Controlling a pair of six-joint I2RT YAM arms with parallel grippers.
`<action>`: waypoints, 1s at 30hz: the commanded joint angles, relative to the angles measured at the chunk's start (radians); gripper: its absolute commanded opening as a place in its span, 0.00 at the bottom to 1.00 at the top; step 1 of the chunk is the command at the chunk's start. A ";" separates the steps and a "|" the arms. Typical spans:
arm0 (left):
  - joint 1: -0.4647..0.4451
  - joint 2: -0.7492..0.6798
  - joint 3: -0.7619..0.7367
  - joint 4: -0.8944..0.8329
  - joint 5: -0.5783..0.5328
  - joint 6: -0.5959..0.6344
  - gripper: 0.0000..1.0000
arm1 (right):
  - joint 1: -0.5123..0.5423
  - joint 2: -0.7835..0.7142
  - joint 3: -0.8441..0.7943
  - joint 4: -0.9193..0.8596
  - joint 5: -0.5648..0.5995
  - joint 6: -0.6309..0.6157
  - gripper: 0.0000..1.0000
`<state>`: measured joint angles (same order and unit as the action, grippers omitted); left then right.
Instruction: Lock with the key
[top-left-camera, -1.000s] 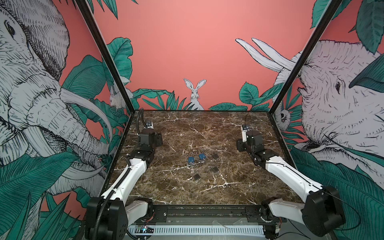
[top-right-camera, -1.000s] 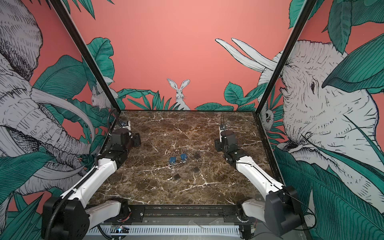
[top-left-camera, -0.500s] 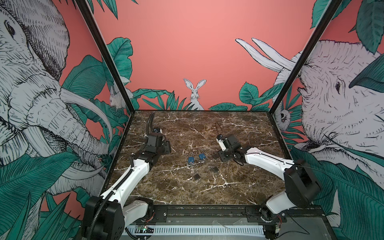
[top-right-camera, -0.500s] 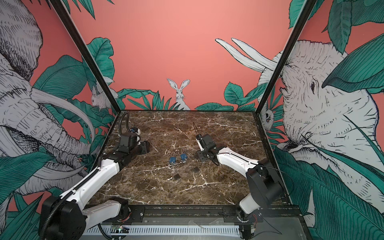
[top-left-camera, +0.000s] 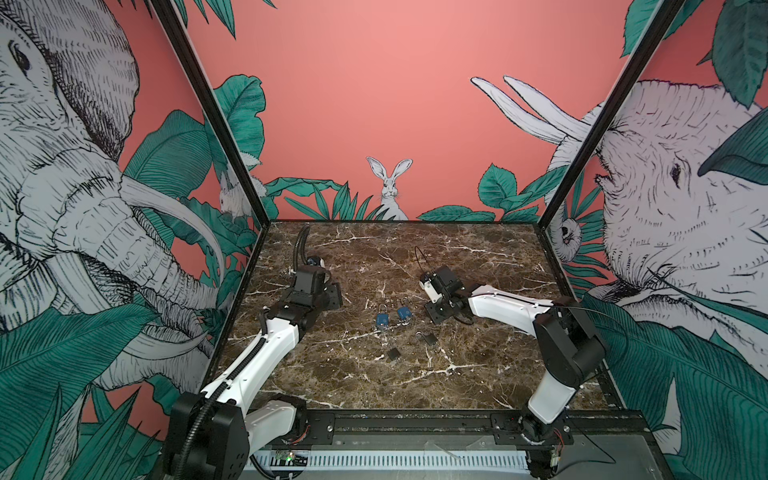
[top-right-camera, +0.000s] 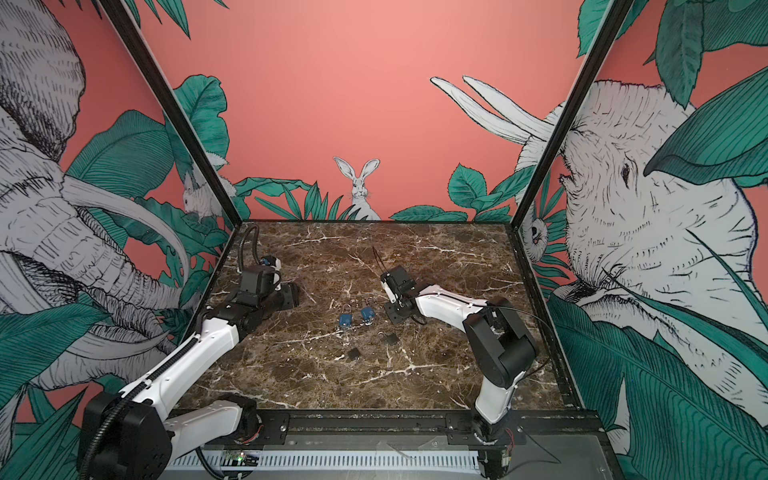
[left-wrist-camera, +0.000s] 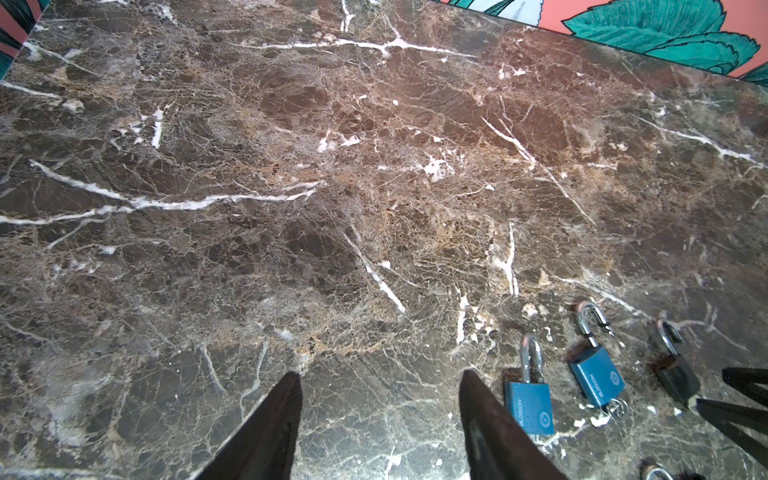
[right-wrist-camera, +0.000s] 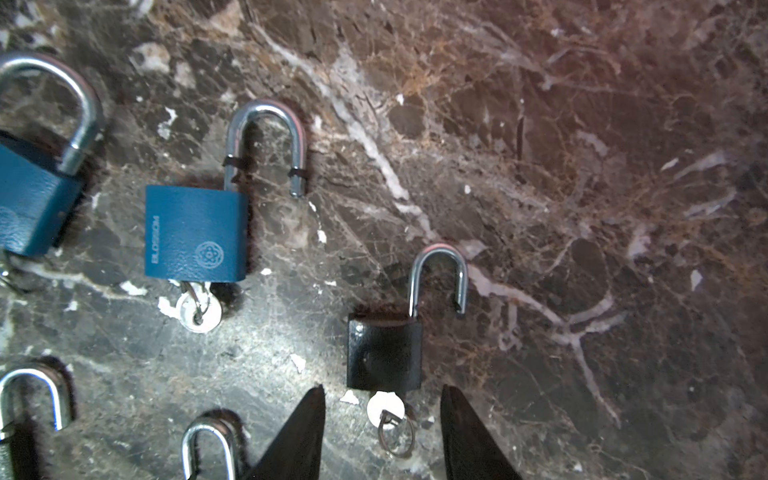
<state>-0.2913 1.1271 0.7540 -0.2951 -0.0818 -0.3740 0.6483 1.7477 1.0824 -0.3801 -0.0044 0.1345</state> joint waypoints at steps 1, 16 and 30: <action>-0.003 -0.017 -0.010 -0.027 0.000 -0.005 0.63 | 0.007 0.020 0.022 -0.019 0.006 0.002 0.44; -0.003 -0.002 -0.001 -0.034 0.002 0.001 0.62 | 0.007 0.090 0.060 -0.014 0.034 -0.001 0.44; -0.003 0.003 0.007 -0.044 -0.005 0.004 0.61 | 0.007 0.135 0.075 -0.016 0.043 -0.002 0.40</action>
<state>-0.2913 1.1313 0.7528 -0.3138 -0.0826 -0.3733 0.6483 1.8584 1.1431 -0.3866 0.0193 0.1310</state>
